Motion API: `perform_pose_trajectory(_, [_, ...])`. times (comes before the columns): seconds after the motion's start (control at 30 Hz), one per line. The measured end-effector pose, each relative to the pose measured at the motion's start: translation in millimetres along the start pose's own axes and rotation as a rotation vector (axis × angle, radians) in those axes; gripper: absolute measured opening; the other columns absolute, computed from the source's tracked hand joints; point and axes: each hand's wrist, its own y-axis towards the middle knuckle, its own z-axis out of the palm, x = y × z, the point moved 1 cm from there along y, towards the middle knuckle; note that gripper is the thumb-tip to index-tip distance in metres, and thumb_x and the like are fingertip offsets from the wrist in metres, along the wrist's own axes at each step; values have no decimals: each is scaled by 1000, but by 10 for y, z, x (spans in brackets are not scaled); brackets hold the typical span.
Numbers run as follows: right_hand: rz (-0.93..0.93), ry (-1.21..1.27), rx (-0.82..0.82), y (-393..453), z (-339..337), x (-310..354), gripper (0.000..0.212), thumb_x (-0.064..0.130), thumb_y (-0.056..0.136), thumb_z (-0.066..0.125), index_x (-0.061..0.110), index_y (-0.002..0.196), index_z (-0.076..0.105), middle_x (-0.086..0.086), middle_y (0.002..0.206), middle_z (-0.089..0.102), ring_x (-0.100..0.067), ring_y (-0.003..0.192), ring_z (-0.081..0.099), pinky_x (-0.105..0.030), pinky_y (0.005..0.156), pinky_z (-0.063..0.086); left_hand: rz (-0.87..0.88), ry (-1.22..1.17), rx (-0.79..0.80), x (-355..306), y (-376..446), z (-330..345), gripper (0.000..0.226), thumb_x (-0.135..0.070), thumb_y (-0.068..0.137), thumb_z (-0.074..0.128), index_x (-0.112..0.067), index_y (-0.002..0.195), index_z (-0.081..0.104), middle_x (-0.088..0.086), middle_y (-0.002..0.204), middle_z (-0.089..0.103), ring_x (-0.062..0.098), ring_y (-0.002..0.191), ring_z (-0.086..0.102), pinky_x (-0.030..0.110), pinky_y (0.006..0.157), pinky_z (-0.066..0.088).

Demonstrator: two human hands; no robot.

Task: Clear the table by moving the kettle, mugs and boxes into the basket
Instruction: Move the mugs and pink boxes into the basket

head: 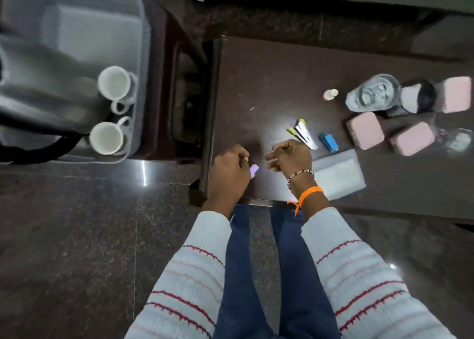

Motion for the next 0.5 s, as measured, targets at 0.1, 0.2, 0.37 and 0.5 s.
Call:
perform_pose_trajectory(0.1, [87, 47, -83, 137, -579, -321, 16, -7, 83, 45, 5, 80, 55, -18, 67, 64, -10, 29, 53, -15, 34, 40, 5, 92, 91, -322, -43, 411, 17, -14, 88, 49, -16, 96, 64, 11, 101, 69, 31, 93, 62, 35, 81, 50])
perform_pose_trajectory(0.2, [151, 82, -140, 374, -1175, -586, 13, -1, 87, 44, 5, 82, 55, -7, 59, 61, -3, 25, 50, -12, 32, 38, 8, 138, 159, -723, -35, 869, 19, -12, 88, 48, -14, 98, 64, 12, 103, 68, 32, 98, 61, 36, 84, 48])
perform_pose_trajectory(0.37, [224, 112, -227, 854, -1942, -913, 27, 5, 86, 47, 18, 63, 50, -5, 57, 60, -5, 27, 49, -20, 42, 36, 15, 140, 264, -1257, 147, 1648, 35, -3, 88, 40, -11, 121, 52, 23, 113, 63, 40, 106, 57, 42, 90, 46])
perform_pose_trajectory(0.5, [241, 127, -250, 1240, -2344, -1029, 31, 9, 85, 47, 16, 55, 49, -6, 59, 62, -18, 48, 54, -23, 50, 37, -188, -116, 309, -1538, 412, 2231, 34, 3, 88, 41, -5, 120, 51, 23, 107, 63, 38, 97, 61, 36, 84, 51])
